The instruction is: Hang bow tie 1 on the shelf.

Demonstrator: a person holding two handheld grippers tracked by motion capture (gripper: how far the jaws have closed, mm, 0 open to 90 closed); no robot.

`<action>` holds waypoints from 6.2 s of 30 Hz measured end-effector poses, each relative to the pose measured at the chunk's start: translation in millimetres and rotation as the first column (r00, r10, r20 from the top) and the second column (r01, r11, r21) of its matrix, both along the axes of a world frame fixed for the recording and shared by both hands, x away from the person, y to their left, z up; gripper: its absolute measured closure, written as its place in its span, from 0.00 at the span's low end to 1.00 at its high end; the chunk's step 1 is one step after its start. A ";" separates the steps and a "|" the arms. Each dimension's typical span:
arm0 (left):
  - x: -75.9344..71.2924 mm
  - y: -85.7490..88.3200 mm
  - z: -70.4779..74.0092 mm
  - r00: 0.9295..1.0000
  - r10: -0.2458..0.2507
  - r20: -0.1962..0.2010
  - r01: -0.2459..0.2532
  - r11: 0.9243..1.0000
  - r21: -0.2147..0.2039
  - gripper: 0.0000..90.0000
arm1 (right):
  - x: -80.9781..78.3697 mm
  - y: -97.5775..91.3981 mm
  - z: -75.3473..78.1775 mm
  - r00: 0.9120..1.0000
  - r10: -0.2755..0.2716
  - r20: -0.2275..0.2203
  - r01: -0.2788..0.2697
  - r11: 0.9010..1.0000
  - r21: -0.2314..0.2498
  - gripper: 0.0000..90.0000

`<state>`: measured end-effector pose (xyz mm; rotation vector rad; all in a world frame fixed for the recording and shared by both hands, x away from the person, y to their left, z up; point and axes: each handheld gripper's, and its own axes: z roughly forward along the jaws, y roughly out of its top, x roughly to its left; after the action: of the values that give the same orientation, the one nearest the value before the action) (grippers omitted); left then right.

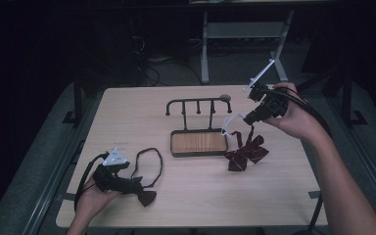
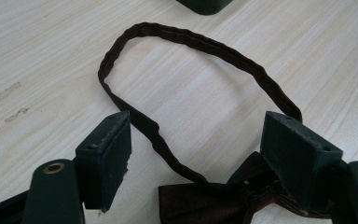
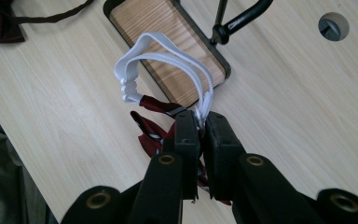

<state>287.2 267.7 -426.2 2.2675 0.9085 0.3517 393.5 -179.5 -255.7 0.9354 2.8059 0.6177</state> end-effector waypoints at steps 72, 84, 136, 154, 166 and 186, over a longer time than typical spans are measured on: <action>0.1 0.2 0.3 1.000 -0.006 -0.002 0.006 1.000 0.001 0.28 | 54.4 -4.4 -19.9 0.991 -0.109 -0.075 0.115 0.991 0.075 0.81; 0.2 -0.3 -0.9 1.000 -0.006 -0.006 0.006 1.000 0.001 0.28 | 42.0 -18.0 -32.0 0.992 -0.086 -0.095 0.096 0.990 0.104 0.73; 0.8 0.2 -2.4 1.000 -0.002 -0.008 0.002 1.000 0.004 0.28 | -1.3 -47.6 -96.0 0.987 -0.062 -0.145 0.084 0.985 0.151 0.56; 4.7 -2.8 -5.2 1.000 -0.021 -0.008 0.021 1.000 0.020 0.28 | -19.0 -54.4 -114.9 0.986 -0.066 -0.153 0.094 0.978 0.184 0.55; 4.6 -3.9 -3.4 1.000 -0.023 -0.010 0.023 0.999 0.026 0.28 | -46.9 -64.0 -130.6 0.988 -0.072 -0.138 0.104 0.966 0.236 0.54; 3.8 -4.8 -2.6 1.000 -0.021 -0.002 0.021 0.999 0.039 0.28 | -70.7 -79.4 -162.1 0.985 -0.113 -0.131 0.146 0.950 0.275 0.50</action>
<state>291.0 262.9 -428.8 2.3112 0.8853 0.3608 322.8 -258.9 -417.8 1.2308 2.7690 0.9965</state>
